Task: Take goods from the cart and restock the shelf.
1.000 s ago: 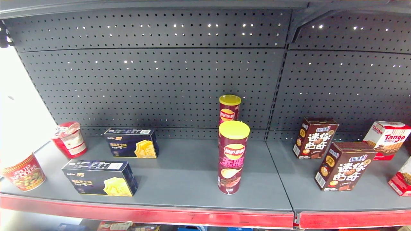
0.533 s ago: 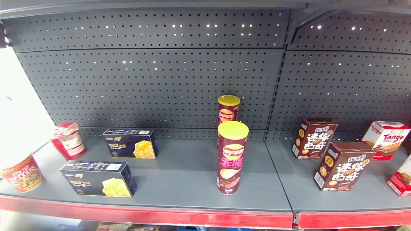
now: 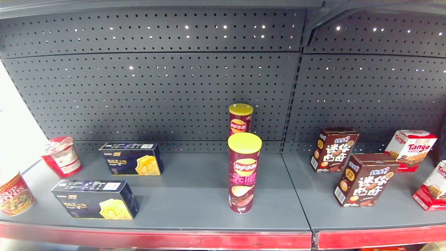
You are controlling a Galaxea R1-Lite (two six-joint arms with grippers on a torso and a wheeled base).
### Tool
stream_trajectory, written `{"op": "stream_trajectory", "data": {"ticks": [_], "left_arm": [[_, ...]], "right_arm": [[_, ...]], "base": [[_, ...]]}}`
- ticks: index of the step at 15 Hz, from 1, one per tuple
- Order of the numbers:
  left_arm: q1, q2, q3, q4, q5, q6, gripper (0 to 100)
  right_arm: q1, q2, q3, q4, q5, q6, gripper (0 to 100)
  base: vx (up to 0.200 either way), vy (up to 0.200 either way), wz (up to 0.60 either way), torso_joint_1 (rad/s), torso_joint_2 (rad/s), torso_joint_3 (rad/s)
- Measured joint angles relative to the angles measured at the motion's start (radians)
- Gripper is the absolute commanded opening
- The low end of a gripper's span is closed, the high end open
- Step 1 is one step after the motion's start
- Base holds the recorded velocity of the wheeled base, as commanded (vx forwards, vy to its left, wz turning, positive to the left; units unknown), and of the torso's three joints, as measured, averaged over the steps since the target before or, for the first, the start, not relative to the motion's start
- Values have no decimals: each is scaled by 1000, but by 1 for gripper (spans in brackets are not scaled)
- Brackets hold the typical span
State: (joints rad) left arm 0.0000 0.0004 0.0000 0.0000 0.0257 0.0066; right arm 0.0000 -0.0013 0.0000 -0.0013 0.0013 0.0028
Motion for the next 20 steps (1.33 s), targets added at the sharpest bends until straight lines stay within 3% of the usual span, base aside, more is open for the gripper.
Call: {"op": "stream_trajectory", "data": {"ticks": [20], "left_arm": [[0, 0, 0, 0, 0, 0, 100]], "right_arm": [[0, 0, 0, 0, 0, -1, 100]], "base": [[0, 0, 0, 0, 0, 0]]}}
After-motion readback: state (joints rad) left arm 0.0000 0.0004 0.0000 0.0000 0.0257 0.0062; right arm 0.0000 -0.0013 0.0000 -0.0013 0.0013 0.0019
